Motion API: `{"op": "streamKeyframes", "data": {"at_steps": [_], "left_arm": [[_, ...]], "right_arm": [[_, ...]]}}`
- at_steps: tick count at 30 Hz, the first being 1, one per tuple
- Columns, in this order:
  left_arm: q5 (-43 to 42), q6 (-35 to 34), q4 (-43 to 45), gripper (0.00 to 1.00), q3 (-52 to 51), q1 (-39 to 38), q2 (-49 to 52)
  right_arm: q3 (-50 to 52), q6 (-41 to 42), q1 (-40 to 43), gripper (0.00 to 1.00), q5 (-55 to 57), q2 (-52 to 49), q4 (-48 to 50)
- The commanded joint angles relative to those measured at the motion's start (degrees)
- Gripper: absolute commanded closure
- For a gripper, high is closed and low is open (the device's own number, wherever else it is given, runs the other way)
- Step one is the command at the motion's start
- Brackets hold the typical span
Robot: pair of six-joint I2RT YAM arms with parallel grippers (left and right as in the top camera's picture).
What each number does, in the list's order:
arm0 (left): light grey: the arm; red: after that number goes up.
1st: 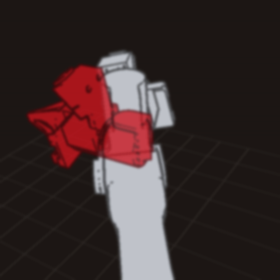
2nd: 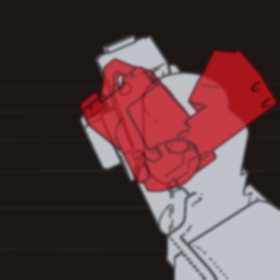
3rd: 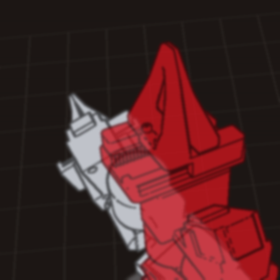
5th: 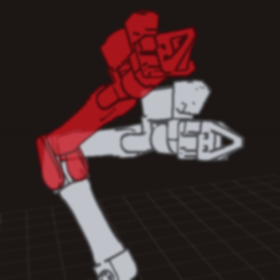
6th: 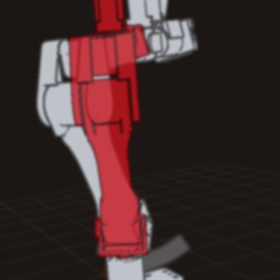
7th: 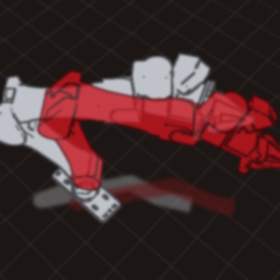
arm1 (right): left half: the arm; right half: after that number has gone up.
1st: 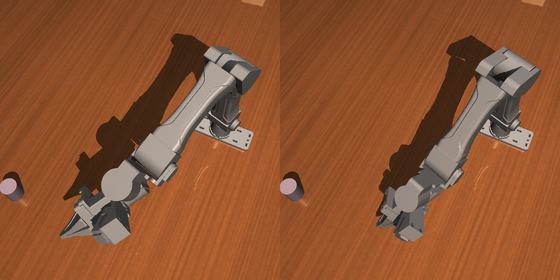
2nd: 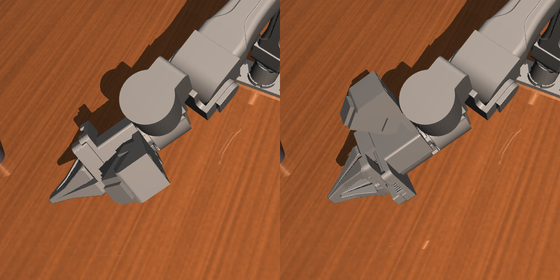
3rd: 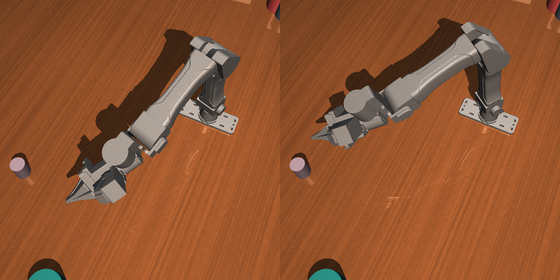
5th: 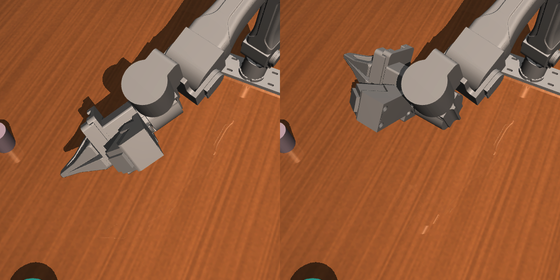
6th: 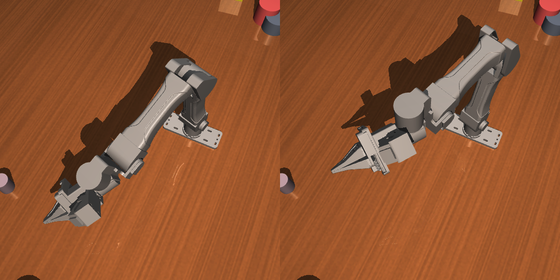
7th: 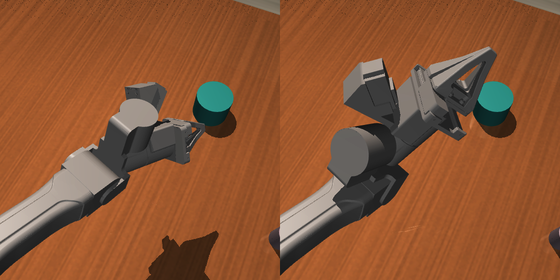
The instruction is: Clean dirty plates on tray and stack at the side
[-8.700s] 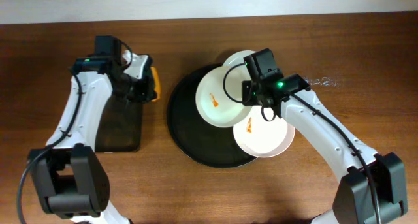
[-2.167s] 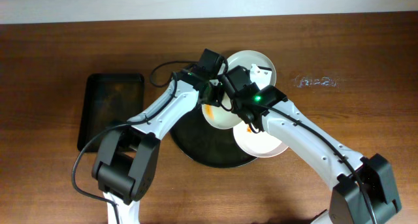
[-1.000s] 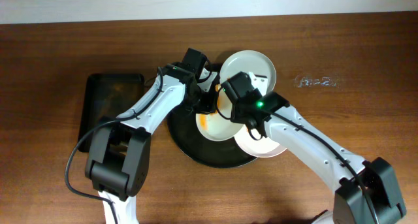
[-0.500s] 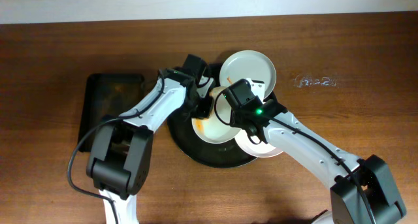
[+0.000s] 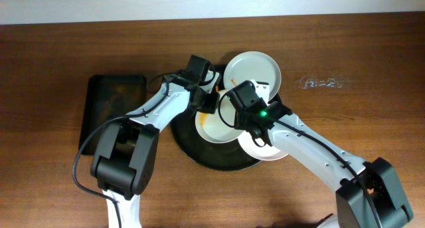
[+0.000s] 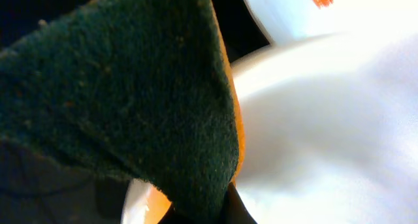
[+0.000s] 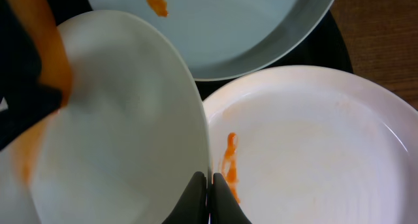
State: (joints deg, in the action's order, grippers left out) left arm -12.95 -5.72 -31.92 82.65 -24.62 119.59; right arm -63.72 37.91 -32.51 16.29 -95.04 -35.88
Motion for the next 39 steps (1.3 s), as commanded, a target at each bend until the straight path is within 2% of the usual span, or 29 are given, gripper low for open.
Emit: {"op": "streamKeyframes", "data": {"at_steps": [1, 6, 11, 15, 21, 23, 25, 29, 33, 36, 39], "left_arm": [[4.48, -1.14, 1.73, 1.00, -0.52, -0.28, 1.49], [5.31, -1.81, 1.57, 1.00, 1.90, -0.22, 0.07], [5.57, -2.51, 1.05, 1.00, 5.27, 1.68, -11.26], [5.55, -2.64, -1.55, 1.00, 5.35, 9.31, -21.29], [5.51, -2.58, -12.48, 1.00, 5.35, 18.49, -22.75], [5.51, -2.60, -15.30, 1.00, 5.33, 19.47, -22.75], [5.49, -2.60, -17.77, 1.00, 5.31, 19.54, -22.75], [5.51, -2.58, -20.09, 1.00, 4.63, 19.52, -22.75], [5.51, -2.58, -20.46, 1.00, 4.04, 19.50, -22.71], [5.55, -2.56, -20.35, 0.99, 2.89, 19.54, -22.71], [5.55, -2.36, -20.20, 0.99, 2.16, 19.54, -22.71]], "right_arm": [[0.20, -1.11, -0.52, 0.96, -1.77, 1.03, 0.17], [0.17, -1.38, -0.52, 0.96, -1.73, 1.05, 0.48], [-2.08, -7.15, -0.52, 0.96, -1.31, 1.40, 0.48], [-8.79, -14.14, -0.52, 0.96, -1.27, 2.08, -6.19], [-22.97, -20.20, -0.52, 0.96, 0.09, 2.05, -18.32], [-25.70, -22.86, -0.79, 0.96, 3.74, 2.05, -19.23], [-26.23, -24.17, -2.47, 0.96, 12.61, 2.05, -17.64], [-25.92, -24.20, -11.41, 0.96, 34.07, 1.66, -14.91], [-24.09, -23.91, -17.68, 0.96, 43.85, 0.15, -8.79], [-21.64, -20.24, -18.53, 0.96, 50.14, -2.75, -8.15], [-18.34, -20.31, -18.53, 0.96, 55.87, -4.79, -4.04]]}}
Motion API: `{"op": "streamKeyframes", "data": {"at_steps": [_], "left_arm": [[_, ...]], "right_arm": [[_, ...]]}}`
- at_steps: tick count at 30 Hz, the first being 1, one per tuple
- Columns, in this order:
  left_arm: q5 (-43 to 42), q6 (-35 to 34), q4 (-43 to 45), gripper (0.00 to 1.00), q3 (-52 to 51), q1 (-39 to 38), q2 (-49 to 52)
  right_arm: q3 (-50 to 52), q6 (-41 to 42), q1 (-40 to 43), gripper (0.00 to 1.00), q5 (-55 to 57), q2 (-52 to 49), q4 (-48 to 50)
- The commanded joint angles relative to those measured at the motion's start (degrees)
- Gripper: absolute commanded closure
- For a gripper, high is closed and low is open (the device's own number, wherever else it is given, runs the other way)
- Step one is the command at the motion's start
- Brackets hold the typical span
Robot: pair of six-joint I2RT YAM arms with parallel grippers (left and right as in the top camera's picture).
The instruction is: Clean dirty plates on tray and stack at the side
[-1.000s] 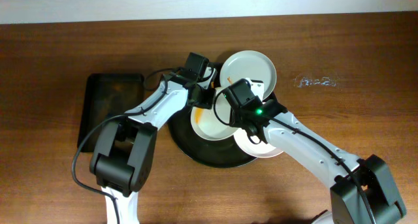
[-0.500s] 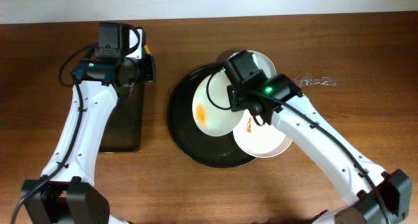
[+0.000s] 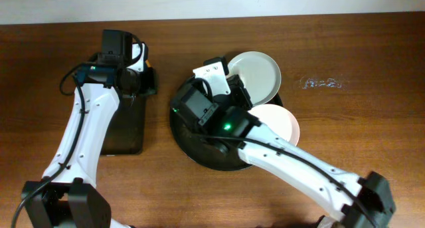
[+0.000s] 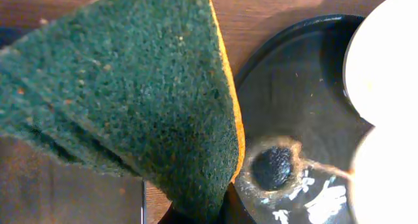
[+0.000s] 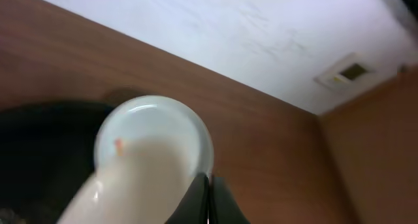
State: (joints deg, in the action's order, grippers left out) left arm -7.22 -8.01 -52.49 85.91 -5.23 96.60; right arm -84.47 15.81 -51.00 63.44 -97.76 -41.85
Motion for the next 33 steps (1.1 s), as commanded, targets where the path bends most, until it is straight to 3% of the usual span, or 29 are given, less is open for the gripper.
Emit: {"op": "streamKeyframes", "data": {"at_steps": [1, 8, 9, 10, 12, 16, 18, 22, 26, 30, 33], "left_arm": [[-0.20, -0.09, 0.39, 0.99, -1.14, 0.15, 0.28], [-0.20, -0.09, 0.37, 0.99, -1.14, 0.15, 0.28], [-0.20, -0.09, 0.37, 0.99, -1.14, 0.15, 0.28], [-0.20, -0.09, 0.35, 0.99, -1.14, 0.15, 0.28], [-0.20, -0.09, 0.33, 0.99, -1.14, 0.15, 0.28], [-0.20, -0.09, 0.28, 0.99, -1.49, 0.15, 0.28], [-0.22, -0.09, 0.26, 0.99, -1.51, 0.15, 0.28], [-0.24, -0.09, 0.24, 0.99, -1.51, 0.15, 0.28], [-0.22, -0.11, 0.33, 0.98, -1.51, 0.15, 0.28], [-0.24, -0.11, 0.31, 0.98, -1.51, 0.15, 0.28], [-0.24, -0.09, 0.31, 0.99, -1.51, 0.15, 0.28]], "right_arm": [[2.67, 1.77, -0.02, 0.96, 8.87, -2.43, 2.62], [1.70, -9.09, 0.13, 0.95, 6.93, -1.75, 9.57], [0.68, -9.84, 0.42, 0.78, 3.69, -0.48, 7.65], [-0.20, -9.77, 1.27, 0.67, -0.81, 0.92, 4.90], [-1.55, -5.31, 5.60, 0.54, -11.21, 3.89, -1.92], [-1.81, -0.48, 21.14, 0.44, -43.30, 6.56, -12.98], [-0.94, -0.48, 32.52, 0.44, -60.78, 5.53, -18.91], [6.75, -0.48, 46.14, 0.55, -68.91, 4.46, -19.82], [15.28, 0.42, 46.25, 0.61, -72.32, 4.46, -14.49], [20.81, 8.70, 41.20, 0.60, -62.38, 4.48, -12.11], [23.06, 9.99, 38.64, 0.60, -60.61, 4.48, -9.60]]}}
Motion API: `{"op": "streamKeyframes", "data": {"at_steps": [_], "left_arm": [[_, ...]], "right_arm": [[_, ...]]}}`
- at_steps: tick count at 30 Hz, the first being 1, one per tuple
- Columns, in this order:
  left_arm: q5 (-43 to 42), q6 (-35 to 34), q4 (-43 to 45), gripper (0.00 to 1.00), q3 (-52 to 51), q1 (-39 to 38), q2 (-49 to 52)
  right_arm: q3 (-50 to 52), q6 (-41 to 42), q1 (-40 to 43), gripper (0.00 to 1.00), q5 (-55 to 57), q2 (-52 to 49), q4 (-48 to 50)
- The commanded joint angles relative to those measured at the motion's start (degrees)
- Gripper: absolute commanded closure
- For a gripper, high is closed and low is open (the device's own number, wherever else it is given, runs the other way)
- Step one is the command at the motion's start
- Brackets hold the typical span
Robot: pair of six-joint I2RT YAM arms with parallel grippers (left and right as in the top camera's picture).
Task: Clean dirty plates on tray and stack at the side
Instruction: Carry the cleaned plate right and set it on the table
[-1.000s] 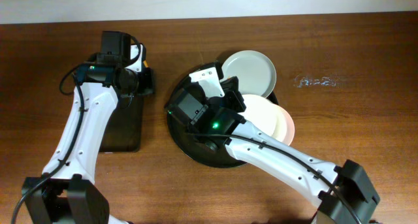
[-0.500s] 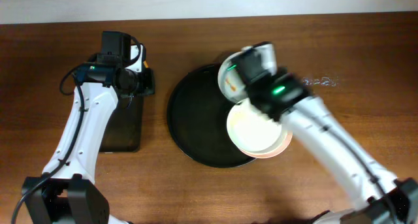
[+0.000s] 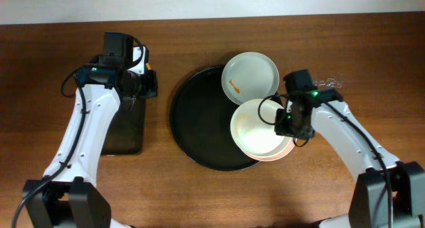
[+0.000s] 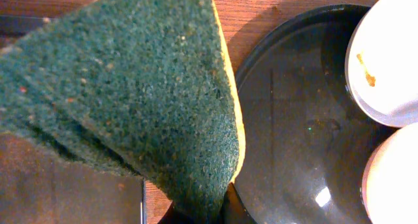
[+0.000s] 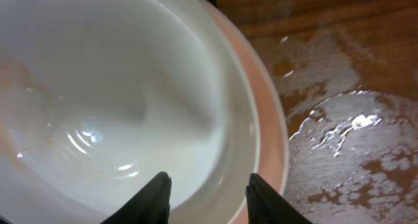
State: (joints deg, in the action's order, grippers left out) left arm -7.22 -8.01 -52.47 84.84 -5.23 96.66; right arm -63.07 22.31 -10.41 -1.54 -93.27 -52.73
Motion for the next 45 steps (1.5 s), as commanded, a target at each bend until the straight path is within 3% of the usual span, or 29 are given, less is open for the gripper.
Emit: {"op": "streamKeyframes", "data": {"at_steps": [1, 7, 11, 19, 21, 23, 35, 42, 45], "left_arm": [[-0.24, -0.09, 0.26, 0.98, -0.44, 0.15, 0.22], [-0.24, -0.09, 0.09, 0.99, -0.44, 0.15, 0.22], [-0.24, -0.11, 0.09, 0.99, -0.44, 0.15, 0.22], [-0.24, -0.11, 0.09, 0.99, -0.44, 0.15, 0.22], [-0.24, -0.11, 0.09, 0.99, -0.44, 0.15, 0.22], [-0.24, -0.11, 0.09, 0.98, -0.44, 0.15, 0.22], [-0.24, -0.11, 0.09, 0.98, -0.44, 0.15, 0.22], [-0.24, -0.09, 0.09, 0.98, -0.44, 0.15, 0.22], [-0.24, -0.09, 0.07, 0.99, -0.44, 0.15, 0.22]], "right_arm": [[2.12, 5.25, -2.75, 0.60, 7.52, 0.00, 1.33], [3.72, 6.36, -2.86, 0.60, 8.26, -0.02, 2.71], [4.94, 7.04, -3.13, 0.67, 8.02, 0.00, 5.11], [8.39, 8.26, -3.13, 0.69, 8.02, -0.02, 9.03], [8.31, 8.24, -3.13, 0.82, 8.02, 0.11, 9.77], [7.30, 8.22, -3.13, 0.96, 8.02, 0.35, 9.62], [-13.75, 6.49, -6.36, 0.96, 6.73, 4.87, 0.15], [-17.75, 6.49, -22.05, 0.96, 32.39, 4.79, -0.17], [-17.73, 6.47, -32.79, 0.96, 51.43, 4.24, 2.05]]}}
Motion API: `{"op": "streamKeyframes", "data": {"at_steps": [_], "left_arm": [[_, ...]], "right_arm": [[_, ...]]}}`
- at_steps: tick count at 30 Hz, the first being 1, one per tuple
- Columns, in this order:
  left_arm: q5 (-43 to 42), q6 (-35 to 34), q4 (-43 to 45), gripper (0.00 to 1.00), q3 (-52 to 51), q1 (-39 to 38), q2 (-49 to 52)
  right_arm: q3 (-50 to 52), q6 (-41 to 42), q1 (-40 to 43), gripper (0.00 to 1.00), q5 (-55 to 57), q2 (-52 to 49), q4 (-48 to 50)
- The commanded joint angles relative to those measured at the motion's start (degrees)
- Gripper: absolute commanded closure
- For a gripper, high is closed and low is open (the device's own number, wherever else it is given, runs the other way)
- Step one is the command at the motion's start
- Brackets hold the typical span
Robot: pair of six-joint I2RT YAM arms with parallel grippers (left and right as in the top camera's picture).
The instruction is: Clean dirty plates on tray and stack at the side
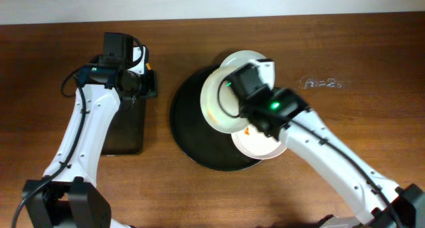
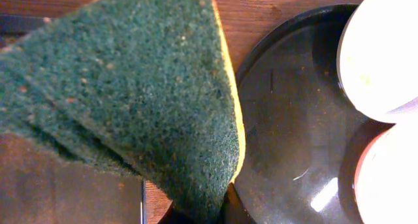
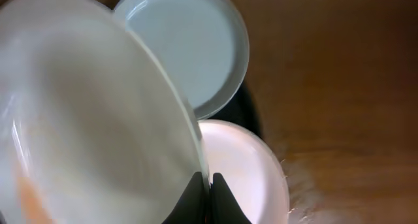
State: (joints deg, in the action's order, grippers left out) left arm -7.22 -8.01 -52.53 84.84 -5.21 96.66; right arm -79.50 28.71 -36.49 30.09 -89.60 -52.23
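Note:
My right gripper (image 3: 208, 185) is shut on the rim of a white plate (image 3: 85, 119), holding it tilted above the round black tray (image 1: 189, 138). The plate shows an orange smear near its lower left edge. Below it, a pale plate (image 3: 189, 54) lies at the tray's far side. A pinkish plate (image 3: 245, 178) with an orange smear lies at the tray's right. My left gripper (image 2: 196, 211) is shut on a green and yellow sponge (image 2: 117, 100). It hangs left of the tray, apart from the plates.
A dark rectangular mat (image 1: 123, 131) lies on the wooden table under my left arm. A wet patch (image 1: 322, 83) shines on the wood to the right of the tray. My right arm (image 1: 312, 145) reaches over the tray's right side.
My right gripper was open over a white plate resting on the pinkish plate. It is now shut on a white plate's rim, holding it tilted over the tray's middle. My left arm has not moved.
At first the sponge in my left gripper was against a plate held by my right gripper over the tray. Then my left arm was at the mat and the right still held a plate. Later that plate lay on the pinkish one. Now the right holds a plate again.

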Motion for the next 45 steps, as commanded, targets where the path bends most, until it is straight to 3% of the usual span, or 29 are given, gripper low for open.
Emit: {"op": "streamKeyframes", "data": {"at_steps": [1, 4, 8, 13, 16, 18, 22, 26, 30, 35, 36, 38, 39, 41, 45], "left_arm": [[-0.24, -0.09, 0.13, 0.99, -0.44, 0.13, 0.22], [-0.22, -0.09, -0.13, 0.98, -0.44, 0.13, 0.22], [-0.22, -0.09, -0.11, 0.98, -0.44, 0.13, 0.22], [-0.24, -0.09, -0.13, 0.98, -0.44, 0.13, 0.22], [-0.24, -0.09, -0.22, 0.98, -0.44, 0.13, 0.22], [-0.24, -0.09, -0.42, 0.98, -0.44, 0.13, 0.22], [-0.22, -0.09, -0.57, 0.99, -0.44, 0.13, 0.22], [-0.22, -0.09, -0.57, 0.99, -0.44, 0.13, 0.22], [-0.22, -0.09, -0.68, 0.98, -0.44, 0.13, 0.22], [-0.22, -0.09, -0.74, 0.98, -0.44, 0.13, 0.22], [-0.22, -0.09, -0.74, 0.98, -0.44, 0.13, 0.22], [-0.22, -0.09, -0.72, 0.99, -0.44, 0.13, 0.22], [-0.22, -0.09, -0.72, 0.98, -0.44, 0.13, 0.22], [-0.22, -0.09, -0.72, 0.99, -0.44, 0.13, 0.22], [-0.22, -0.09, -0.74, 0.99, -0.44, 0.13, 0.22]], "right_arm": [[-1.29, 0.09, -8.55, 0.96, 23.21, 0.20, 1.84], [-1.11, 0.09, -15.80, 0.96, 33.27, -3.89, 3.76], [-1.11, 0.09, -19.02, 0.96, 42.64, -9.88, 5.01], [-1.29, -0.42, -17.70, 0.96, 40.79, -9.62, 8.41], [-3.85, -6.49, -12.61, 0.96, 26.14, -8.79, 8.63], [-6.34, -6.88, -6.36, 0.96, 15.34, -8.00, 6.62], [-11.15, -8.90, 13.86, 0.96, -15.63, -6.95, 0.42], [-9.51, -12.85, 37.13, 0.96, -33.64, -8.37, -0.94], [-6.08, -14.99, 54.90, 0.96, -34.40, -15.02, -1.03], [-4.79, -14.99, 62.07, 0.96, -34.42, -22.38, 2.49], [-4.81, -15.54, 62.12, 0.89, -34.45, -22.43, 3.50], [-5.88, -18.03, 62.05, 0.42, -34.58, -21.66, 4.26], [-7.21, -18.03, 62.07, 0.31, -34.62, -21.35, 3.17], [-12.33, -19.87, 61.81, 0.23, -37.13, -20.20, -3.45], [-21.57, -30.77, 58.10, 0.24, -53.42, -17.62, -22.27]]}}
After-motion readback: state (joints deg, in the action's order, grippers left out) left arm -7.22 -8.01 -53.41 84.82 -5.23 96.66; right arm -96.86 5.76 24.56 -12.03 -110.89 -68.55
